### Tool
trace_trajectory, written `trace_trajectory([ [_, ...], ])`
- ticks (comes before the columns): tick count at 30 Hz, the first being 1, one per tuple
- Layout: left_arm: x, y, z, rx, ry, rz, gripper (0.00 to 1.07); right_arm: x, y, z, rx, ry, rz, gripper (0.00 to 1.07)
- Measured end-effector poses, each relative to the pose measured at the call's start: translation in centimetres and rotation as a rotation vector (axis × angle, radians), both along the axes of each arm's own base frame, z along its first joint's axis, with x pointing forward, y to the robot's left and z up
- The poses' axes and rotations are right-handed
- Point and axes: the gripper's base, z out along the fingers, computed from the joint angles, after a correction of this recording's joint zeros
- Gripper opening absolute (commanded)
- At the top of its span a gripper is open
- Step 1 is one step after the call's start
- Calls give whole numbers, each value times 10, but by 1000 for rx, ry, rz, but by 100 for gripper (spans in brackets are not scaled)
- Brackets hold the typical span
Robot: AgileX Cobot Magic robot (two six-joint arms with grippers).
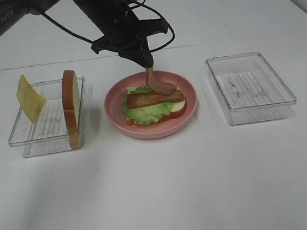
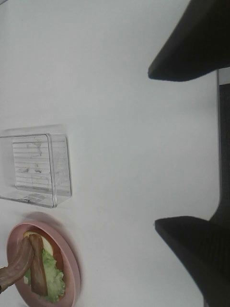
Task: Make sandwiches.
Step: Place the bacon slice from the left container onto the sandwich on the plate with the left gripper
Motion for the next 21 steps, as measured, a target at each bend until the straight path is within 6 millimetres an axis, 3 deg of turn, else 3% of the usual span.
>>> trace_trajectory([
  [10, 1, 3, -4, 93, -14, 71, 0, 0, 0, 0, 0, 0, 0, 75],
  [17, -15, -24, -5, 128, -26, 41, 0, 0, 0, 0, 0, 0, 0, 75],
  [21, -18, -29, -5, 148, -35, 44, 0, 0, 0, 0, 0, 0, 0, 75],
])
